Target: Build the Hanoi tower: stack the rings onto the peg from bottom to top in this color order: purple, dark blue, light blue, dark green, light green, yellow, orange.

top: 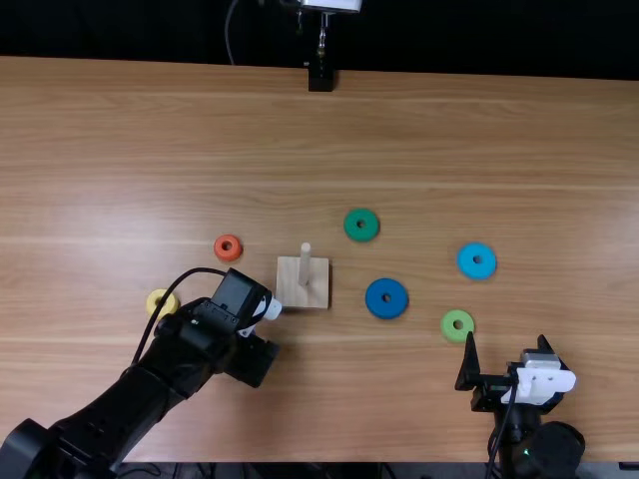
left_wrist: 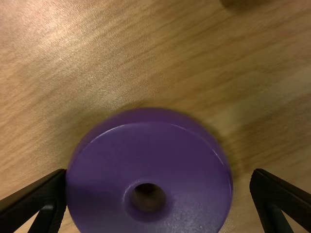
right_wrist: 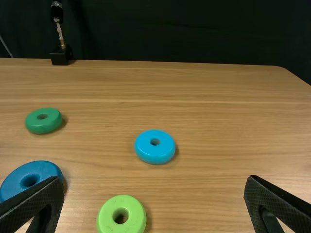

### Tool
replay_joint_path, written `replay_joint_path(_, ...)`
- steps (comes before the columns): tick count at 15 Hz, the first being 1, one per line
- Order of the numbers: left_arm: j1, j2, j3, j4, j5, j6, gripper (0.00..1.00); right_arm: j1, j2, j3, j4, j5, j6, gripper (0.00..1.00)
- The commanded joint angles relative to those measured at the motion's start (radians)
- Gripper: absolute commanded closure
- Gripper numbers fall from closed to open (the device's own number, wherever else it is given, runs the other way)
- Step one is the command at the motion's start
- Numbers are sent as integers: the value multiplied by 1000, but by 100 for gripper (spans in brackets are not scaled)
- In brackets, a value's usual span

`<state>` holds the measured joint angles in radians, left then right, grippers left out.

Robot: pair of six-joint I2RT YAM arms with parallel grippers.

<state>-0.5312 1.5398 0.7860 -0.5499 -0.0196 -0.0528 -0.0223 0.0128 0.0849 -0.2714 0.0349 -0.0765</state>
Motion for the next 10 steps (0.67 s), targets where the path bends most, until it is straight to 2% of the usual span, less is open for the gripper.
replay_joint_path(1, -7, 13, 35, 1, 3, 10, 0, -7, -13, -66, -65, 20, 1, 0)
replay_joint_path(3, -4, 13, 33, 1, 3, 10, 0, -7, -13, -66, -65, 20, 1, 0)
replay_joint_path(4, -4, 13, 32, 1, 3, 12, 5, -7, -13, -66, -65, 20, 1, 0)
replay_joint_path(6, -4, 8, 24, 3, 1, 16, 92, -7, -13, -66, -65, 20, 1, 0)
replay_joint_path(7, -3, 3, 24, 1, -8, 16, 100, -7, -13, -66, -65, 20, 1, 0)
replay_joint_path(8, -3, 2, 29, 0, -10, 27, 100, -7, -13, -66, -67, 20, 1, 0)
replay_joint_path(10, 5, -3, 38, -10, -13, 125, 100, -7, -13, -66, -65, 20, 1, 0)
